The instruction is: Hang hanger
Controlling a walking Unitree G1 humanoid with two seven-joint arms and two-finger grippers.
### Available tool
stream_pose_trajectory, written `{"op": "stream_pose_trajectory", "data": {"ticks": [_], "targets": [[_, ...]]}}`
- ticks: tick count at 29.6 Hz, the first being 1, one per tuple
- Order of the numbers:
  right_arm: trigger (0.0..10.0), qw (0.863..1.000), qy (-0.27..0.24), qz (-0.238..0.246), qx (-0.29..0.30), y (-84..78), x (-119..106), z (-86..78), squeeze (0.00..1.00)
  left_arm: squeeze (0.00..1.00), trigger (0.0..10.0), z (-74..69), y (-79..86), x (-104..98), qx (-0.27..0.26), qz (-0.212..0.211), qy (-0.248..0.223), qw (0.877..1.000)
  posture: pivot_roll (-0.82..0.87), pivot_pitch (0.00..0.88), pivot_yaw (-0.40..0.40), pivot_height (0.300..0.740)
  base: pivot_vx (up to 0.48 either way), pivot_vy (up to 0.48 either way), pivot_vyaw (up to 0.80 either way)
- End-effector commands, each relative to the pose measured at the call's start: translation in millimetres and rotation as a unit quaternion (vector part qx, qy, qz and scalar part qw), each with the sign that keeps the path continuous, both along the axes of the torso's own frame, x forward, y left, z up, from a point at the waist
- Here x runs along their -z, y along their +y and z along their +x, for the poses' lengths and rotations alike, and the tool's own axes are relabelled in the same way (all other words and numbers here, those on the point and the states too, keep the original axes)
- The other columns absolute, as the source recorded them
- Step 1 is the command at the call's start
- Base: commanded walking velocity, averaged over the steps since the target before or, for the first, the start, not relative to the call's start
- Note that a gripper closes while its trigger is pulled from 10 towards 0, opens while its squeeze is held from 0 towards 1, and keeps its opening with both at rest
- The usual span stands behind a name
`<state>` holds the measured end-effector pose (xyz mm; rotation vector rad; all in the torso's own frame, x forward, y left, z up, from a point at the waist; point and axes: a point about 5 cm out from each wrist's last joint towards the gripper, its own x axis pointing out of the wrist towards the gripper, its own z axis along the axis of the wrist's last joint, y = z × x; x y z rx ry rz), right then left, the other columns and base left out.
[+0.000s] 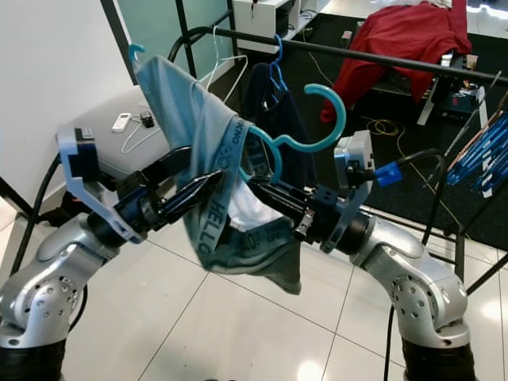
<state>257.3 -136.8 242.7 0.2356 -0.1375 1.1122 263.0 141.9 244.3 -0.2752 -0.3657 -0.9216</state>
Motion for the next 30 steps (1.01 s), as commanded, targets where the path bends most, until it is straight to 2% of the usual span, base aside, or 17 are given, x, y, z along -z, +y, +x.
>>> {"op": "stream_pose_trajectory", "data": {"ticks": [1,2,3,4,6,10,12,14,15,17,19,21,25,26,29,30], "targets": [[10.0,1.0,-0.016,0.007,-0.018,0.9,-6.9,-6.0,0.0,0.0,10.0,2.5,2.7,4.2,-0.013,0.016,0.009,1.0,-0.12,0.116,0.019,0.74,0.0,0.0,0.0],[10.0,1.0,-0.015,0.009,-0.021,0.0,-8.0,-7.2,0.0,0.0,10.0,7.2,9.1,4.1,-0.044,0.019,0.009,0.999,-0.12,0.116,0.019,0.74,0.0,0.0,0.0],[10.0,1.0,-0.015,0.009,-0.021,0.0,-8.0,-7.2,0.0,0.0,10.0,7.2,9.1,4.1,-0.044,0.019,0.009,0.999,-0.12,0.116,0.019,0.74,0.0,0.0,0.0],[10.0,1.0,-0.015,0.012,-0.024,-1.1,-9.2,-8.2,0.0,0.0,10.0,12.1,18.8,3.3,-0.078,0.023,0.009,0.997,-0.12,0.117,0.02,0.74,0.0,0.0,0.0],[10.0,1.0,-0.014,0.012,-0.025,-1.8,-9.8,-8.8,0.0,0.0,10.0,14.0,24.7,3.1,-0.096,0.028,0.009,0.995,-0.12,0.117,0.02,0.74,0.0,0.0,0.0],[10.0,0.999,-0.014,0.013,-0.026,-2.2,-10.2,-9.0,0.0,0.0,10.0,14.2,26.2,4.1,-0.103,0.034,0.009,0.994,-0.12,0.116,0.02,0.74,0.0,0.0,0.0],[10.0,0.999,-0.015,0.018,-0.028,-2.0,-11.5,-9.0,0.0,0.0,10.0,11.8,13.8,11.4,-0.095,0.057,0.015,0.994,-0.12,0.113,0.022,0.74,0.0,0.0,0.0],[10.0,0.999,-0.015,0.018,-0.028,-2.0,-11.5,-9.0,0.0,0.0,10.0,11.8,13.8,11.4,-0.095,0.057,0.015,0.994,-0.12,0.113,0.022,0.74,0.0,0.0,0.0],[10.0,0.999,-0.015,0.018,-0.029,-1.8,-11.9,-8.9,0.0,0.0,10.0,10.9,7.9,13.7,-0.091,0.065,0.016,0.994,-0.12,0.113,0.022,0.74,0.0,0.0,0.0],[10.0,0.999,-0.015,0.018,-0.029,-1.8,-11.9,-8.9,0.0,0.0,10.0,10.9,7.9,13.7,-0.091,0.065,0.016,0.994,-0.12,0.113,0.022,0.74,0.0,0.0,0.0],[10.0,0.999,-0.016,0.018,-0.027,-1.5,-12.0,-8.4,0.0,0.0,10.0,7.6,-6.0,16.1,-0.075,0.053,0.021,0.996,-0.12,0.11,0.021,0.74,0.0,0.0,0.0],[10.0,0.999,-0.015,0.018,-0.026,-1.8,-12.1,-8.1,0.0,0.0,10.0,6.0,-10.6,16.5,-0.067,0.045,0.022,0.996,-0.12,0.11,0.021,0.74,0.0,0.0,0.0],[10.0,0.999,-0.015,0.018,-0.024,-2.3,-12.4,-7.6,0.0,0.0,10.0,5.3,-12.6,16.5,-0.064,0.039,0.023,0.997,-0.12,0.107,0.022,0.74,0.0,0.0,0.0],[10.0,0.999,-0.015,0.017,-0.022,-2.9,-12.6,-7.2,0.0,0.0,5.6,5.6,-12.3,15.8,-0.065,0.036,0.021,0.997,-0.12,0.105,0.023,0.74,0.0,0.0,0.0],[10.0,0.999,-0.015,0.017,-0.022,-2.9,-12.6,-7.2,0.0,0.0,5.6,5.6,-12.3,15.8,-0.065,0.036,0.021,0.997,-0.12,0.105,0.023,0.74,0.0,0.0,0.0],[10.0,1.0,-0.015,0.017,-0.02,-3.3,-12.9,-6.8,0.0,0.0,0.0,6.8,-10.1,14.2,-0.07,0.031,0.019,0.997,-0.12,0.104,0.023,0.74,0.0,0.0,0.0]]}}
